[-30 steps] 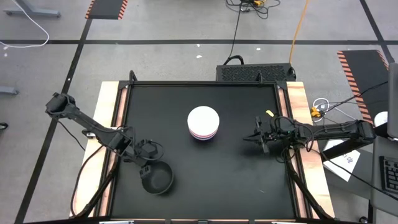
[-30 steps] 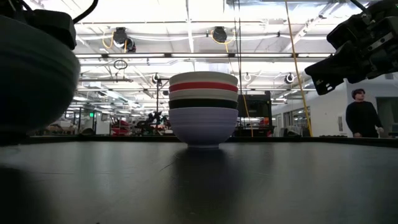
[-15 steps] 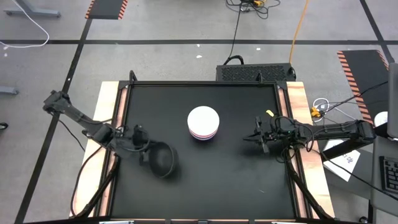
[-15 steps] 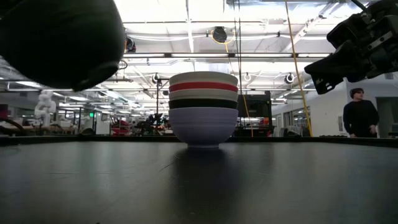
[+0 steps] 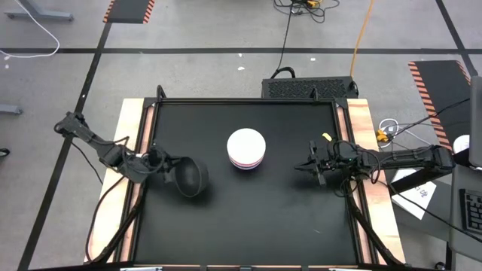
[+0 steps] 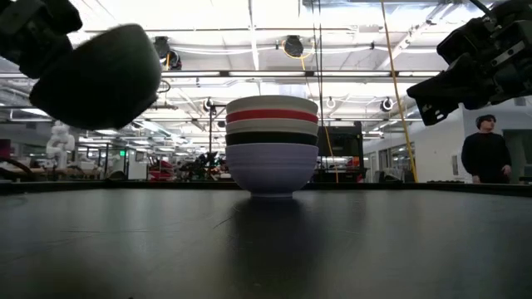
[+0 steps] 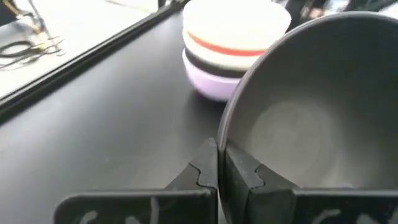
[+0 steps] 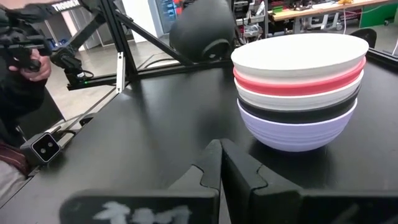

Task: Nest bowls inside each other
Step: Stack the black bowl on top of the white bowl

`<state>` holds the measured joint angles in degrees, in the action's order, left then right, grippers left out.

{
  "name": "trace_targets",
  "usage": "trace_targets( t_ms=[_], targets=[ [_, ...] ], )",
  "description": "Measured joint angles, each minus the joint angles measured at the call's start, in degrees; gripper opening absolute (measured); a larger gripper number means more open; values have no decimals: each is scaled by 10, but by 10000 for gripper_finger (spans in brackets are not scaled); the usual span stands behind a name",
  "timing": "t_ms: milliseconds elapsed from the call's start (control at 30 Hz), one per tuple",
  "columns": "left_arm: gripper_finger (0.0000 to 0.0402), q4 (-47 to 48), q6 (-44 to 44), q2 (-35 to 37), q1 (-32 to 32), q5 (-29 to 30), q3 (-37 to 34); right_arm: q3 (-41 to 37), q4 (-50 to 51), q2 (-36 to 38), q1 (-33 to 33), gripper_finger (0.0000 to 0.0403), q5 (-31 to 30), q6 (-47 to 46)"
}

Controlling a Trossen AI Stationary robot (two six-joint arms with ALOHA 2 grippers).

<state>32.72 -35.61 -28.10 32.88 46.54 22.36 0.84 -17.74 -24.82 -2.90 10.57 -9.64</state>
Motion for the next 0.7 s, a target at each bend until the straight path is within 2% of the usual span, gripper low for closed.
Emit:
trace_targets(
  t_ms=[200, 333, 500, 700],
  targets=[
    [5, -128, 80, 92, 0, -6, -74, 0, -8, 0, 0, 0, 0, 2],
    [5, -231, 142, 129, -6, -44, -125, 0, -12, 0, 0, 0, 0, 2],
    [5, -304, 198, 145, -28, -68, -163, 0, -14, 0, 0, 0, 0, 2],
    [5, -358, 259, 145, -79, -123, -168, 0, -14, 0, 0, 0, 0, 2]
  ],
)
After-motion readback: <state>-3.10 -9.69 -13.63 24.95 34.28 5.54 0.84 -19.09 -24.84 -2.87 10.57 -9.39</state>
